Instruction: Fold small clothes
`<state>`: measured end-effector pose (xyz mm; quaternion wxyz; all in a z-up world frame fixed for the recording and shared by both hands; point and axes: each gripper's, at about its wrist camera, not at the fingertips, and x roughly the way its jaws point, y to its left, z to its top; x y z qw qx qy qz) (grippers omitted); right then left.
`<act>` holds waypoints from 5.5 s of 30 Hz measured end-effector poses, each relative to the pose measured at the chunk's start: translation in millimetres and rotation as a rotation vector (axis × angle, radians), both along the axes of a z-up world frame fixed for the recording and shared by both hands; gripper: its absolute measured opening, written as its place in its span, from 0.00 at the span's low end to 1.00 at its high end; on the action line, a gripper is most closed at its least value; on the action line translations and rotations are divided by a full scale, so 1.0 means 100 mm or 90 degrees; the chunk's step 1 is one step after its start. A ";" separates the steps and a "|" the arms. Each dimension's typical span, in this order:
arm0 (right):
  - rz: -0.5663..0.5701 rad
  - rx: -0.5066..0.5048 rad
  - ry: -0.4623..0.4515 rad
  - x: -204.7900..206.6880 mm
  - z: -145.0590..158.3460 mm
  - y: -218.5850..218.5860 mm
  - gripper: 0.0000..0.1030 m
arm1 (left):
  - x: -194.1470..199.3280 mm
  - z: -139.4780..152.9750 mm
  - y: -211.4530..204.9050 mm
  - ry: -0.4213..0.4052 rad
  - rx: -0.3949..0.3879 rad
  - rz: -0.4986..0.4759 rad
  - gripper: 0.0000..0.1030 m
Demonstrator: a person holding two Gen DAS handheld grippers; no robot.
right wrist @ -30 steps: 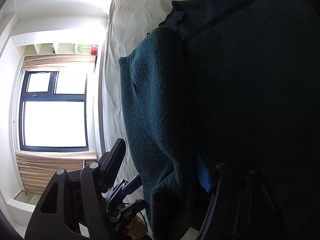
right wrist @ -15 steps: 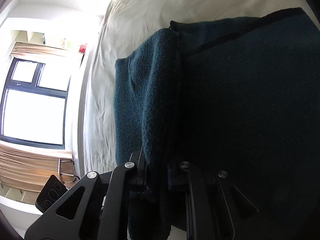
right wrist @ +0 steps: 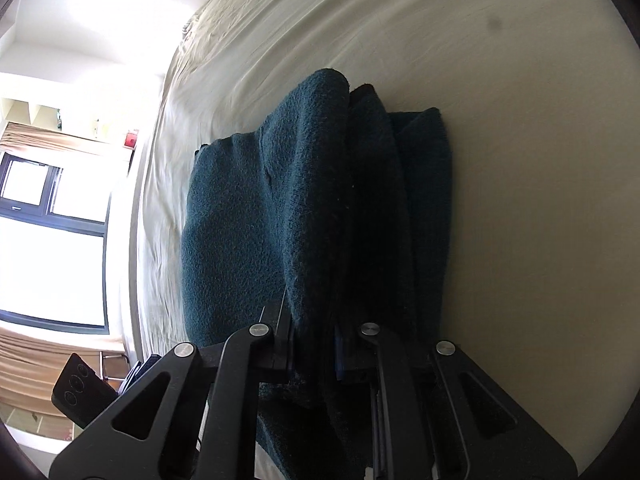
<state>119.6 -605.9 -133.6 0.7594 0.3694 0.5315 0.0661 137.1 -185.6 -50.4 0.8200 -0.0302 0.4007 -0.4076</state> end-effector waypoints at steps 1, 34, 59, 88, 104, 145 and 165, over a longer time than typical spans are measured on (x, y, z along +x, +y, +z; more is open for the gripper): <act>-0.003 0.002 -0.001 -0.03 0.00 -0.05 0.11 | 0.01 0.01 -0.06 -0.007 0.004 -0.004 0.49; -0.121 0.029 -0.148 -1.62 0.42 -0.41 0.22 | 0.24 -0.53 -0.65 -0.013 0.137 -0.028 0.60; -0.073 0.142 -0.177 -1.83 0.14 0.08 0.21 | 0.33 -0.44 -0.66 -0.010 0.155 0.005 0.60; -0.138 -0.012 -0.199 -1.25 0.53 -0.24 0.54 | 0.98 -0.43 -0.07 0.091 0.023 0.118 0.75; -0.028 -0.032 -0.042 -0.47 -0.06 -0.03 0.36 | 1.02 -0.69 -0.34 0.217 0.026 0.075 0.55; 0.045 -0.008 -0.056 -1.48 -0.06 3.03 0.24 | -0.59 -0.31 2.22 0.074 0.132 0.212 0.37; -0.009 0.052 -0.114 -1.66 -0.21 2.93 0.29 | -0.67 -0.40 2.33 0.058 0.128 0.220 0.48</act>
